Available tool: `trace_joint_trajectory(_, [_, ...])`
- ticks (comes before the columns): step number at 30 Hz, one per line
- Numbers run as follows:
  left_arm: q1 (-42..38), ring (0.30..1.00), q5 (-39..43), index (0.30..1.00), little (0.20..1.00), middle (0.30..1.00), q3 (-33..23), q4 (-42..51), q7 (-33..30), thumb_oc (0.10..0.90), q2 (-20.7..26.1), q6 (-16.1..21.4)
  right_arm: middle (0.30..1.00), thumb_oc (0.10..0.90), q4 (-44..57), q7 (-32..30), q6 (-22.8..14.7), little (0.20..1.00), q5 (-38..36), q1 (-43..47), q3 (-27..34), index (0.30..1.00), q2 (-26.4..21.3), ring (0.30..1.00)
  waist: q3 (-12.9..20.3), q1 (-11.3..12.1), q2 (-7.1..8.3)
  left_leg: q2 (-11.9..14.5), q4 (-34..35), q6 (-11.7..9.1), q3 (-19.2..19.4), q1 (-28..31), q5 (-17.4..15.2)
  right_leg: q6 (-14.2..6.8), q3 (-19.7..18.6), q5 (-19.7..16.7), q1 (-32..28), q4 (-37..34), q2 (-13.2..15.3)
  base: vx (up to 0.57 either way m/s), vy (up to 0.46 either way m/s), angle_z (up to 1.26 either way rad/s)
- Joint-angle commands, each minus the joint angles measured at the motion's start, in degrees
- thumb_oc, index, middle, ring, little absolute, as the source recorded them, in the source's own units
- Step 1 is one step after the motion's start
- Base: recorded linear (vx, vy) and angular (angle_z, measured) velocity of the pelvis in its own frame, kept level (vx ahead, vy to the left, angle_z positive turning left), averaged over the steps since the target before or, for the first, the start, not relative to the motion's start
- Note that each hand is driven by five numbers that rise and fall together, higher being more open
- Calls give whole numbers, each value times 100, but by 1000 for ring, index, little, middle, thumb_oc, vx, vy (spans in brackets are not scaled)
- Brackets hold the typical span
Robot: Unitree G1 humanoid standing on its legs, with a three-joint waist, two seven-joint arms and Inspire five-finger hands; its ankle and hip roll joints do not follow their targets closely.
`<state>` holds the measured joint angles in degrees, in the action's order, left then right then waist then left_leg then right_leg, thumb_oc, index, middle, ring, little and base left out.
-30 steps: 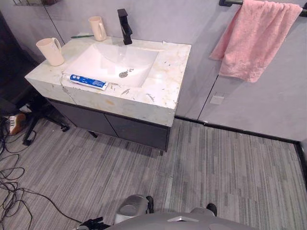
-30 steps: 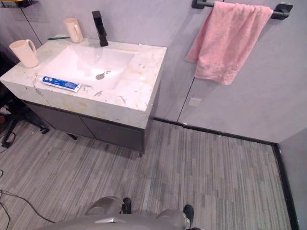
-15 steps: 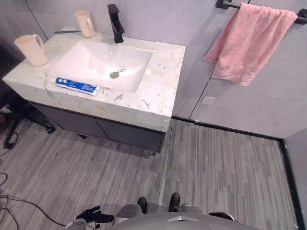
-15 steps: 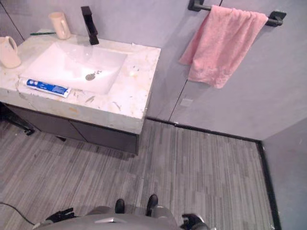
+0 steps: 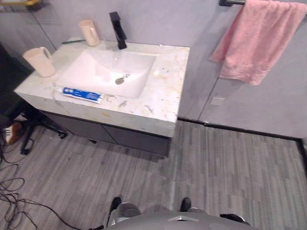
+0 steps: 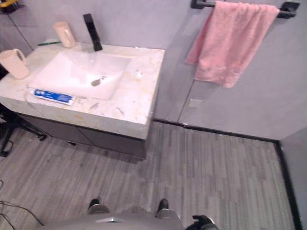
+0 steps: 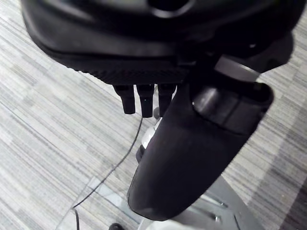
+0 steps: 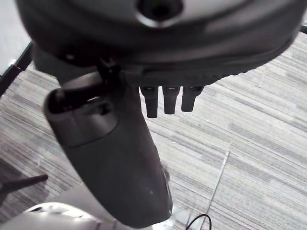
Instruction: Organize the bathroom.
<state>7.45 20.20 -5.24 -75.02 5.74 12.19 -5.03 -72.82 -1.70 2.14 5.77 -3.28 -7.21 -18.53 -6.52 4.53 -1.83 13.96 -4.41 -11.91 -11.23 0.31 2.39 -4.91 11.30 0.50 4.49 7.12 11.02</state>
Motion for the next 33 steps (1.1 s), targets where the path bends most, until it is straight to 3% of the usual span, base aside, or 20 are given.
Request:
trace_joint_trajectory(1, [-49,900,243,900,900,900,65,394,-28,800,107,180,900,800,73,-12,-60,900,57,25,130,900,120,900,-122,-57,166,-460,-485,383,428,-122,-756,-609,-742,29,-96,97,718,19,723,-15])
trace_joint_trajectory(4, [-131,900,169,900,900,900,135,508,-87,800,275,-70,900,800,108,-92,-101,900,210,19,153,900,70,900,-176,-4,174,-948,-683,593,686,-138,-1119,-823,-478,-457,-173,-100,1325,-13,525,14])
trace_joint_trajectory(5, [-122,900,158,900,900,900,130,496,-85,800,292,-74,900,800,130,-104,-80,900,215,26,140,900,66,900,-172,11,177,-989,-681,619,709,-127,-1145,-817,-432,-528,-174,-135,1365,-51,415,-1])
trace_joint_trajectory(6, [-72,900,32,900,900,900,99,479,-40,800,343,-67,900,800,227,-173,-42,900,200,50,98,900,61,900,-173,96,214,-1129,-729,706,820,-94,-1262,-839,-224,-850,-99,-212,1563,-54,263,-28])
trace_joint_trajectory(8, [-36,900,-76,900,900,900,70,472,-8,800,362,-43,900,800,258,-166,-27,900,238,65,78,900,63,900,-188,150,242,-1154,-724,725,930,-55,-1305,-868,-26,-997,-44,-217,1647,-45,152,-38])
trace_joint_trajectory(9, [20,900,-243,900,900,900,29,444,18,800,393,22,900,800,286,-150,7,900,276,103,24,900,67,900,-203,234,271,-1169,-680,751,1124,13,-1334,-916,276,-1154,50,-166,1717,-66,136,-40])
trace_joint_trajectory(10, [73,900,-109,900,900,900,-69,370,2,800,472,126,900,800,323,-93,44,900,302,186,-106,900,72,900,-189,333,296,-1165,-523,811,1430,107,-1266,-921,544,-1130,198,40,1557,-68,138,-57])
trace_joint_trajectory(11, [65,900,-101,900,900,900,-83,357,-13,800,490,125,900,800,322,-92,28,900,286,187,-123,900,74,900,-184,338,298,-1166,-513,820,1443,104,-1254,-904,520,-1097,201,45,1498,-41,70,-93])
trace_joint_trajectory(13, [3,900,-152,900,900,900,-108,312,-86,800,614,81,900,800,320,-24,-6,900,212,192,-226,900,94,900,-123,332,359,-1231,-542,934,1448,50,-1211,-746,412,-840,197,210,1018,30,-30,-98])
trace_joint_trajectory(14, [-33,900,-68,900,900,900,-43,376,-164,800,683,3,900,800,283,-12,-48,900,146,183,-292,900,117,900,-101,243,383,-1289,-467,969,1387,97,-1155,-638,217,-513,211,216,341,63,-60,-17])
trace_joint_trajectory(15, [-61,900,-75,900,900,900,-13,420,-161,800,721,-33,900,800,269,-12,-66,900,95,169,-305,900,115,900,-82,227,414,-1336,-466,956,1346,67,-1125,-584,244,-418,181,98,196,63,-91,21])
trace_joint_trajectory(19, [-123,900,13,900,900,900,-32,666,-54,800,701,-166,900,800,269,98,92,900,38,134,-271,900,129,900,5,262,403,-1329,-331,856,1204,58,-982,-365,318,-167,-170,-331,-114,34,-83,31])
trace_joint_trajectory(25, [2,900,-107,900,900,900,-18,694,70,800,619,-87,900,800,202,205,237,900,49,58,-157,900,197,900,156,304,425,-1235,-230,721,1251,43,-873,-267,413,-149,-538,-813,-262,39,-67,6])
trace_joint_trajectory(28, [31,900,-141,900,900,900,-80,672,24,800,571,-51,900,800,194,246,248,900,17,63,-140,900,248,900,179,331,456,-1155,-635,598,1324,-116,-838,-187,434,-122,-715,-947,-320,11,-58,7])
trace_joint_trajectory(30, [71,900,-152,900,900,900,-156,573,34,800,534,68,900,800,192,186,230,900,5,118,-158,900,249,900,110,410,518,-1243,-1594,597,960,-461,-666,-100,303,-94,-754,-928,-332,-12,-18,11])
trace_joint_trajectory(32, [86,900,-86,900,900,900,-164,562,13,800,514,85,900,800,202,153,246,900,1,142,-186,900,245,900,80,440,531,-1284,-1843,622,769,-592,-604,-82,221,-103,-749,-907,-348,0,38,2])
trace_joint_trajectory(33, [66,900,39,900,900,900,-161,570,-2,800,479,64,900,800,214,132,292,900,-102,194,-235,900,252,900,53,474,542,-1159,-1613,639,648,-580,-623,-103,99,-96,-746,-887,-336,0,122,-33])
